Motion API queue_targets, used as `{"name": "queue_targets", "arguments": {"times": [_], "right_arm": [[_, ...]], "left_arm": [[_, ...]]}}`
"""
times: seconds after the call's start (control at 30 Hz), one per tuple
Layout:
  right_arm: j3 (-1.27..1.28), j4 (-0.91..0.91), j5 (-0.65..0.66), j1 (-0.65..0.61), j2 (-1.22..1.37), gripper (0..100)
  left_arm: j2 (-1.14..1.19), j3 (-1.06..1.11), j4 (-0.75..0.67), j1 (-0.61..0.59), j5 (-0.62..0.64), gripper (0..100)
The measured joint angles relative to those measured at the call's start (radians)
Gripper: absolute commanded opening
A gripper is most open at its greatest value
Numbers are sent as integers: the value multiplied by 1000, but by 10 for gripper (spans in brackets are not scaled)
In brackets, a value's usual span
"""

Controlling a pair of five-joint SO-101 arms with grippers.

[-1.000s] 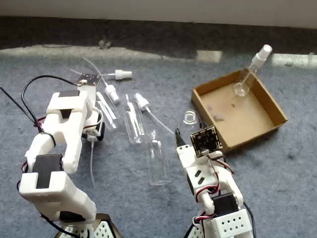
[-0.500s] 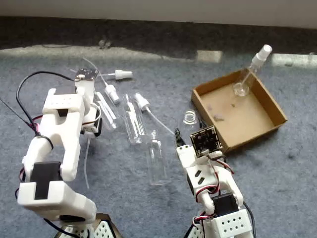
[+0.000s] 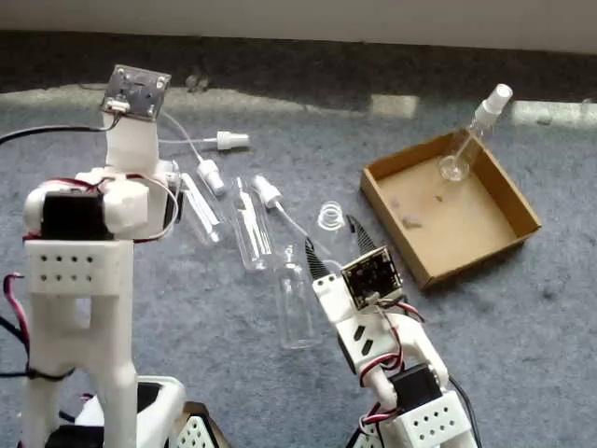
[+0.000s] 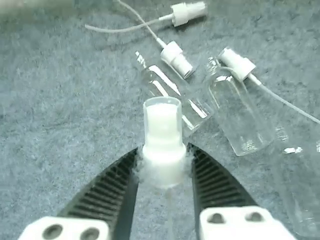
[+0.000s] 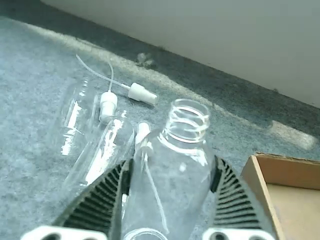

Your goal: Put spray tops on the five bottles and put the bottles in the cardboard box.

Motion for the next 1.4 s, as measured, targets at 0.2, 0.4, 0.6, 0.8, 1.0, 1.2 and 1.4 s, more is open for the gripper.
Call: {"name": "queue_targets", "arguments": {"times": [0.2,0.4,0.6,0.8,1.0,1.2,1.4], "right_arm": [[3,-89,0,-6,0,102],[3,-112,0,-6,0,102],[3,-112,0,-6,0,103],[3,-112,0,-20,0,104],[3,-112,52,-81,0,104],[3,-112,127,-97,0,104],[3,-112,129,-97,0,104]], "left_arm": [[-196,0,-5,98,132,21],[-301,0,-176,169,347,21],[-331,0,-390,324,379,21],[-331,0,-589,420,382,21],[-333,92,-743,463,356,21],[-373,227,-804,514,198,21],[-448,281,-810,540,189,21]]}}
